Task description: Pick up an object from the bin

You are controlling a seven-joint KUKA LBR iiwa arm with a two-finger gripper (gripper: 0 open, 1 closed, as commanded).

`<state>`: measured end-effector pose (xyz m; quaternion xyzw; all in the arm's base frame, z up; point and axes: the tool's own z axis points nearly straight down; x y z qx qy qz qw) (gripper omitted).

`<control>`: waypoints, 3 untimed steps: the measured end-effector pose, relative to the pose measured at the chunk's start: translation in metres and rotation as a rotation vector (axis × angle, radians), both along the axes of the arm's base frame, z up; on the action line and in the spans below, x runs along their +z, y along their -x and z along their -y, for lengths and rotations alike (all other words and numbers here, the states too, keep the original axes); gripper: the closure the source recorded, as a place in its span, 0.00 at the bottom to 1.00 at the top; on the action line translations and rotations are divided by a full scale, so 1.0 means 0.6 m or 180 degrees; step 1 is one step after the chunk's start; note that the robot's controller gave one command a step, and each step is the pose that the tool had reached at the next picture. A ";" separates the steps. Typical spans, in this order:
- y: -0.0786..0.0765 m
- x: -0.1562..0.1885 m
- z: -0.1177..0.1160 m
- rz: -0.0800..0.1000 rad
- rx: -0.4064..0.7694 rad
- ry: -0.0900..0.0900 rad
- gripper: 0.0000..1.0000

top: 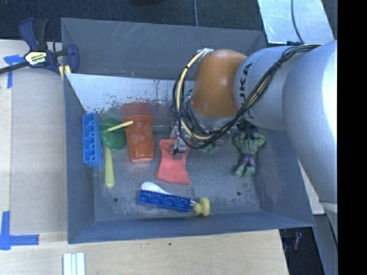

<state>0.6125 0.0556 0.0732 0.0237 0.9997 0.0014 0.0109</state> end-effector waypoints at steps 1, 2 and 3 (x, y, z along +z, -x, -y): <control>0.000 0.000 0.000 0.0000 0.0002 0.0000 1.00; 0.019 0.109 -0.020 -0.0019 -0.0066 0.0001 1.00; 0.006 0.238 -0.012 -0.0014 -0.0055 0.0000 1.00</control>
Offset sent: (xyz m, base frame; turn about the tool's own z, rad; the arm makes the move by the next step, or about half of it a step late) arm -0.0246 0.0325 0.1724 0.0539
